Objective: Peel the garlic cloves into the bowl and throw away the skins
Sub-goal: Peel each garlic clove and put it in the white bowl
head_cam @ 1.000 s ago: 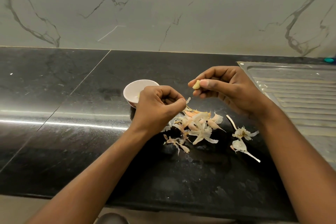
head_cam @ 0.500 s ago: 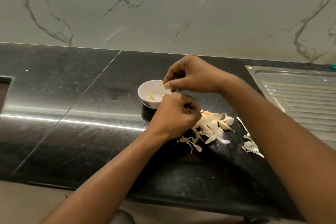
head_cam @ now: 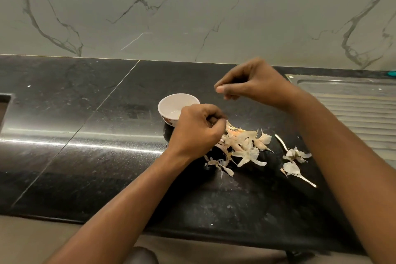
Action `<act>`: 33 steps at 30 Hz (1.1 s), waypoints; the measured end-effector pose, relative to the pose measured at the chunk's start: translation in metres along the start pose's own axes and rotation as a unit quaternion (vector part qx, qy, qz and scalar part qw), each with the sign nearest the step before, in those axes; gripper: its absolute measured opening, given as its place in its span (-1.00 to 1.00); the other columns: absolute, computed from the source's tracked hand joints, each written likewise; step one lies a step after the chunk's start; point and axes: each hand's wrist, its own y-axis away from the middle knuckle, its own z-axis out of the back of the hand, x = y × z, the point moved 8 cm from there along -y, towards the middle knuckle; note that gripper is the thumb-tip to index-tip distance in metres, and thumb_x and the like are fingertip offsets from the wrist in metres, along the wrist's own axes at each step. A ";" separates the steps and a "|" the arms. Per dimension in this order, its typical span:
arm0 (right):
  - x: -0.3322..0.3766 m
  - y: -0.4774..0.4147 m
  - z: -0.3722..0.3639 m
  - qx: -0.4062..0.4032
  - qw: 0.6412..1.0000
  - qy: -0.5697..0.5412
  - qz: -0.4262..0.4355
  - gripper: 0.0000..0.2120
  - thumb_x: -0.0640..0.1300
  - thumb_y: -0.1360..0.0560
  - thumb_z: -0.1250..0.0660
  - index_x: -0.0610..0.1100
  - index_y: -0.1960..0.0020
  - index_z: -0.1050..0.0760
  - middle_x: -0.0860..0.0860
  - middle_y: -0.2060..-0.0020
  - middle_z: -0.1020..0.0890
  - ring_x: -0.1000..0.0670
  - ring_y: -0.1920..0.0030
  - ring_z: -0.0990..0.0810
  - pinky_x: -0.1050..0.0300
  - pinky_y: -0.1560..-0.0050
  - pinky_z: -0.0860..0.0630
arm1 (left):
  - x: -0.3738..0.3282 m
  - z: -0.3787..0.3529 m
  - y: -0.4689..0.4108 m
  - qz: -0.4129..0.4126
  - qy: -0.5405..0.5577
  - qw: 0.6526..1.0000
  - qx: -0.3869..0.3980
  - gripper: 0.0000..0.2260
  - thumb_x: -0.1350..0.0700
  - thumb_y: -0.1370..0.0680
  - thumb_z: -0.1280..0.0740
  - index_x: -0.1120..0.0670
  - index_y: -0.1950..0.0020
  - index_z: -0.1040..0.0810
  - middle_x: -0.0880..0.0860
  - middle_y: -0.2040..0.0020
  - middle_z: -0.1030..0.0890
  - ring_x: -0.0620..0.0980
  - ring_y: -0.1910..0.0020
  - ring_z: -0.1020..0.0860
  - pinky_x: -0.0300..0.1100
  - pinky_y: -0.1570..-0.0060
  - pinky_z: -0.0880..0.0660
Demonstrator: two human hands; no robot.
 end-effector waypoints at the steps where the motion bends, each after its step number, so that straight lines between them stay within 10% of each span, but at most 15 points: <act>1: -0.007 0.012 0.008 0.000 1.000 -0.012 -0.007 -0.84 -0.16 -0.56 -0.55 -0.20 -0.11 -0.75 -0.08 0.12 -0.79 -0.07 0.11 -0.76 0.14 0.05 -0.71 | -0.001 0.004 0.000 -0.010 -0.002 1.000 -0.020 -0.87 0.29 -0.53 -0.42 0.14 0.06 -0.77 -0.09 0.36 -0.66 -0.17 0.45 -0.56 -0.25 0.37 -0.54; 14: -0.065 0.091 0.001 0.222 0.951 0.031 -0.212 -0.85 -0.08 -0.44 -0.66 -0.15 0.13 -0.78 -0.14 0.27 -0.73 0.03 0.35 -0.59 0.12 0.22 -0.51 | -0.001 -0.009 0.003 -0.030 -0.038 0.998 0.032 -0.89 0.28 -0.54 -0.48 0.11 0.04 -0.77 -0.02 0.32 -0.67 0.01 0.38 -0.60 -0.10 0.33 -0.60; 20: -0.057 0.084 -0.008 0.208 0.952 0.094 -0.203 -0.81 0.05 -0.38 -0.68 -0.03 0.12 -0.78 -0.01 0.22 -0.78 -0.13 0.21 -0.70 0.02 0.11 -0.59 | 0.000 -0.010 0.002 -0.036 -0.025 0.998 0.035 -0.89 0.29 -0.55 -0.47 0.12 0.04 -0.77 0.02 0.31 -0.68 0.06 0.36 -0.60 -0.19 0.33 -0.59; 33: -0.050 0.085 0.011 0.152 0.968 0.089 -0.180 -0.92 -0.14 -0.45 -0.64 -0.09 0.13 -0.75 0.04 0.37 -0.69 0.16 0.37 -0.56 0.30 0.29 -0.43 | 0.004 -0.020 0.003 -0.018 0.029 0.997 0.064 -0.88 0.27 -0.58 -0.45 0.09 -0.03 -0.76 0.05 0.29 -0.67 0.05 0.35 -0.60 -0.11 0.27 -0.60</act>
